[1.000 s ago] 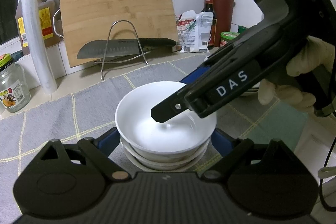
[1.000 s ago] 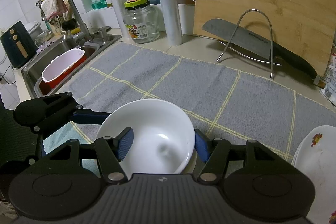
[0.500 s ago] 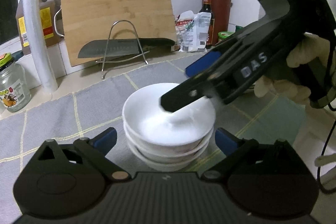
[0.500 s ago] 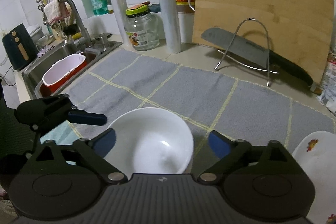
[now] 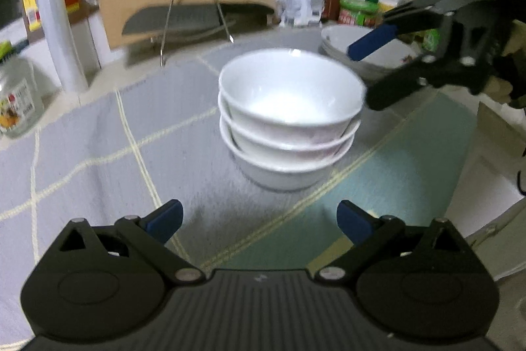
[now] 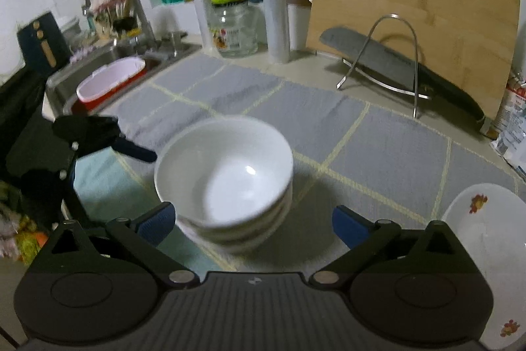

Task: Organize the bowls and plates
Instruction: 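Grip the three-bowl stack from opposite sides with both grippers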

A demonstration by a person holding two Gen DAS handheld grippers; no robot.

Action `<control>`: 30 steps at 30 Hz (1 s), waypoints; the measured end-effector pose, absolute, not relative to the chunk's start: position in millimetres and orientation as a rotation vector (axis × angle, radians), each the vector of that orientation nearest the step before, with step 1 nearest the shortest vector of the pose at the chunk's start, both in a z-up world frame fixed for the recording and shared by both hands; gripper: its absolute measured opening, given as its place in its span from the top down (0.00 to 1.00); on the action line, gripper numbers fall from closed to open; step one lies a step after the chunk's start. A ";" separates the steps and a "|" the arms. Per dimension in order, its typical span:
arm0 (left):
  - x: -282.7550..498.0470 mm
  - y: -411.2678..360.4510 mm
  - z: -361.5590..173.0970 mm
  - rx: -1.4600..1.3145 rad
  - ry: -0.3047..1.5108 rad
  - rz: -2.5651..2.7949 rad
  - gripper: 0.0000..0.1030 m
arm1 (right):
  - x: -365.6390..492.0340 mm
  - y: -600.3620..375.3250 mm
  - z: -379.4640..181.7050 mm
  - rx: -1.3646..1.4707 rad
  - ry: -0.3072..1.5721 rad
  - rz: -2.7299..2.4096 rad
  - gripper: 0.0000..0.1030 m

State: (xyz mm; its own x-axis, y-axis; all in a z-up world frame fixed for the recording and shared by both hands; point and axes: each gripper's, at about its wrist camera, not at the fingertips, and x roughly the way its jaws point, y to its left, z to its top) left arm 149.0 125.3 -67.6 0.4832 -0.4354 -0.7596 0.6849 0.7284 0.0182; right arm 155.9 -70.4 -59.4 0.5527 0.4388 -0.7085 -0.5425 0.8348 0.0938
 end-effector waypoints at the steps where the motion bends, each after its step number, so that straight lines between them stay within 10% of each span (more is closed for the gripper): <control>1: 150.7 125.3 -70.8 0.343 0.821 -0.697 0.03 | 155.0 -70.4 -63.2 -0.160 0.802 0.579 0.00; 30: 167.1 86.4 -104.7 0.399 0.884 -0.680 0.00 | 175.7 -72.1 -138.9 -0.374 0.788 0.723 0.00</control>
State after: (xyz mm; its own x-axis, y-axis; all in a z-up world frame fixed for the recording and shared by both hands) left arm 167.1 86.4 -104.7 0.4472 -0.3755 -0.8118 0.6887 0.7237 0.0446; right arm 175.7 -72.1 -138.9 0.4867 0.4455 -0.7515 -0.7101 0.7027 -0.0433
